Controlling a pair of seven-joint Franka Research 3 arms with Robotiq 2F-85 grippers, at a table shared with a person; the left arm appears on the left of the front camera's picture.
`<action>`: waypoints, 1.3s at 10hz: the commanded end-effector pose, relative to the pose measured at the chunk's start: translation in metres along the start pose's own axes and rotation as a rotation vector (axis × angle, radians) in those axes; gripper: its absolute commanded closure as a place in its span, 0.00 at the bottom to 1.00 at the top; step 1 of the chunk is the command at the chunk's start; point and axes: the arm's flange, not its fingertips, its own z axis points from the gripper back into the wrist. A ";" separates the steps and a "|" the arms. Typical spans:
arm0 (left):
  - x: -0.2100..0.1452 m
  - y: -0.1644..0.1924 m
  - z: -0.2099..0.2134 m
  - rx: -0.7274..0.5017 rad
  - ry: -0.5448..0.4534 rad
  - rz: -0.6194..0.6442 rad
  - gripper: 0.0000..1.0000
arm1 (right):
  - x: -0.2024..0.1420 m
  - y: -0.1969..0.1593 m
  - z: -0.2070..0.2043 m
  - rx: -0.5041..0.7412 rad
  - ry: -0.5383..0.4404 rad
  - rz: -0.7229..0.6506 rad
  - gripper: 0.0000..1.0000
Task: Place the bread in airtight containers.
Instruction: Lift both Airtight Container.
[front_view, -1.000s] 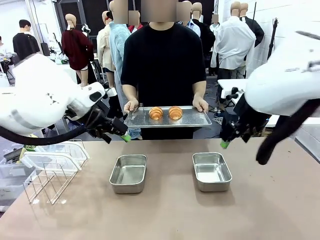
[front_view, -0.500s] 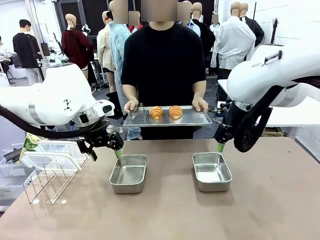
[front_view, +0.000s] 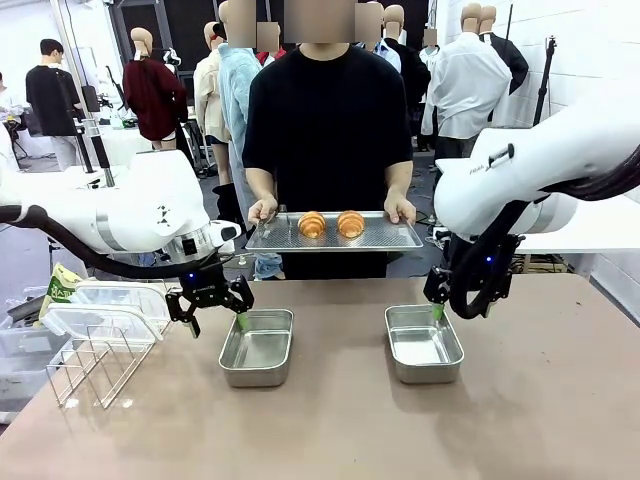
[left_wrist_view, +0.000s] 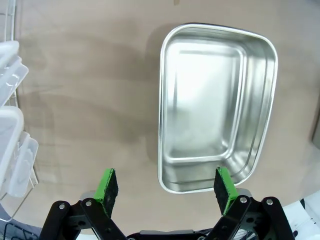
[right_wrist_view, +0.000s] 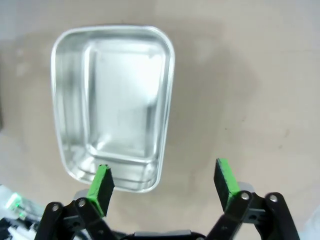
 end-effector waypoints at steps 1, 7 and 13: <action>0.008 -0.003 0.001 0.016 0.021 0.051 0.00 | 0.003 0.007 -0.009 -0.064 -0.034 -0.029 0.00; 0.022 0.003 -0.027 0.063 0.027 0.064 0.00 | 0.014 0.009 -0.048 -0.064 -0.079 -0.021 0.00; 0.031 -0.003 -0.041 0.109 -0.053 -0.046 0.00 | 0.017 0.012 -0.072 -0.050 -0.047 -0.022 0.00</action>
